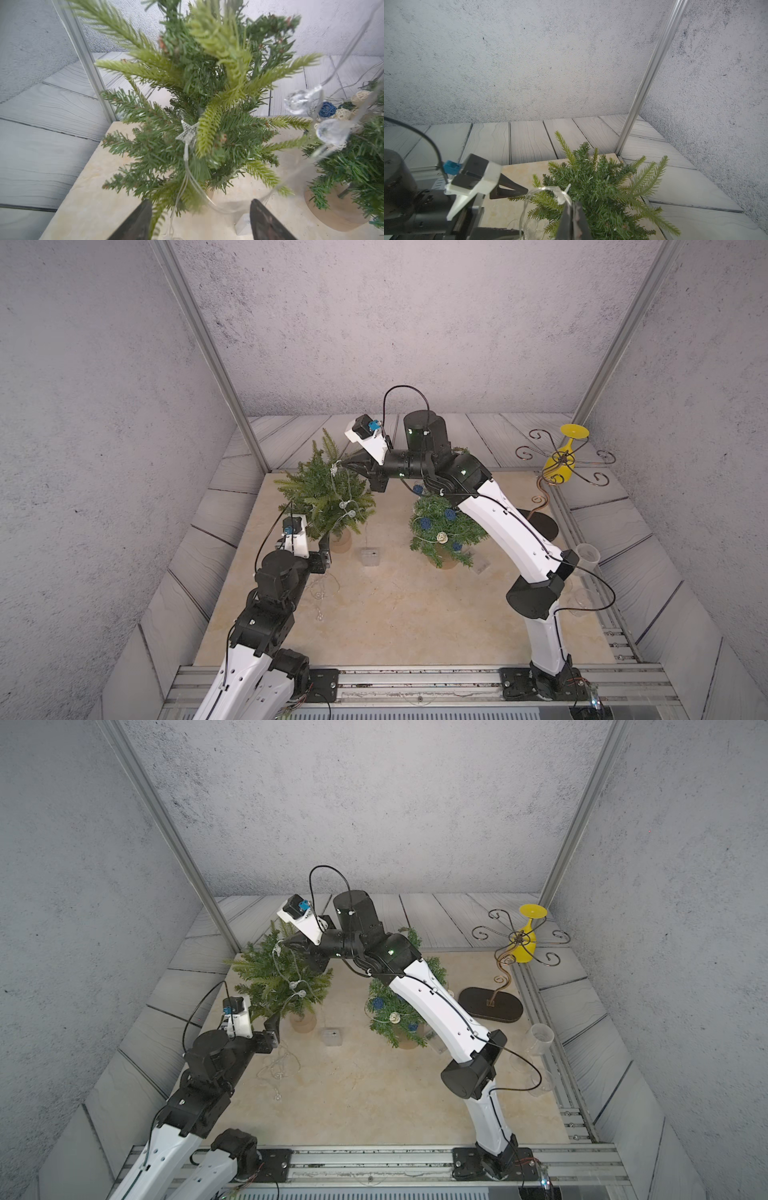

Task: Wrap string light around the christmas tree
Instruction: Wrap the light string around the Christmas tree.

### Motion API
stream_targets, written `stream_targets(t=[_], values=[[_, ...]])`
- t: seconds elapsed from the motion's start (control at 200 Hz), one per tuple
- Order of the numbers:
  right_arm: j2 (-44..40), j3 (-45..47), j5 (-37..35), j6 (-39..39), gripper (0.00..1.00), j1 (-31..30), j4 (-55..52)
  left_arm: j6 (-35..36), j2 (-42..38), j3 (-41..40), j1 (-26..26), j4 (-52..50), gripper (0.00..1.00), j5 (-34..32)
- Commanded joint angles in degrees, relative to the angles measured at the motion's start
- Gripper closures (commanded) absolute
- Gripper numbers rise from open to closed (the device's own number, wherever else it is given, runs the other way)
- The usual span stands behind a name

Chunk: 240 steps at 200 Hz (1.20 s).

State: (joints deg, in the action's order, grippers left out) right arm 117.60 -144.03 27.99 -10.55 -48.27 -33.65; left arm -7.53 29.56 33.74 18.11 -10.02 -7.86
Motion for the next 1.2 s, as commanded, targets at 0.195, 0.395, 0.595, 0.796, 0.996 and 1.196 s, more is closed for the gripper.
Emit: stream_targets(t=[0.195,0.395,0.595,0.796,0.996,1.196], values=[[-3.79,0.01,3.24,2.68,1.0,1.16,0.92,8.28,-4.34,-3.09,-0.09,0.81,0.35,6.99],[-4.68,2.16,4.08,2.47,1.0,1.16,0.96,15.14,-1.08,-6.81,-0.09,12.38,0.32,3.37],[-6.65,5.15,5.29,2.51,1.0,1.16,1.71,17.03,8.66,-4.84,-0.04,19.35,0.32,0.97],[-6.8,5.72,4.81,1.59,1.0,1.16,0.96,17.23,3.82,-8.49,0.08,25.72,0.36,0.79],[-8.52,7.86,5.29,1.57,1.0,1.19,2.02,19.57,0.96,-8.02,0.09,25.13,0.38,2.04],[-6.83,5.96,6.41,2.24,1.0,1.19,1.49,19.91,3.86,-8.52,0.08,27.69,0.4,2.76]])
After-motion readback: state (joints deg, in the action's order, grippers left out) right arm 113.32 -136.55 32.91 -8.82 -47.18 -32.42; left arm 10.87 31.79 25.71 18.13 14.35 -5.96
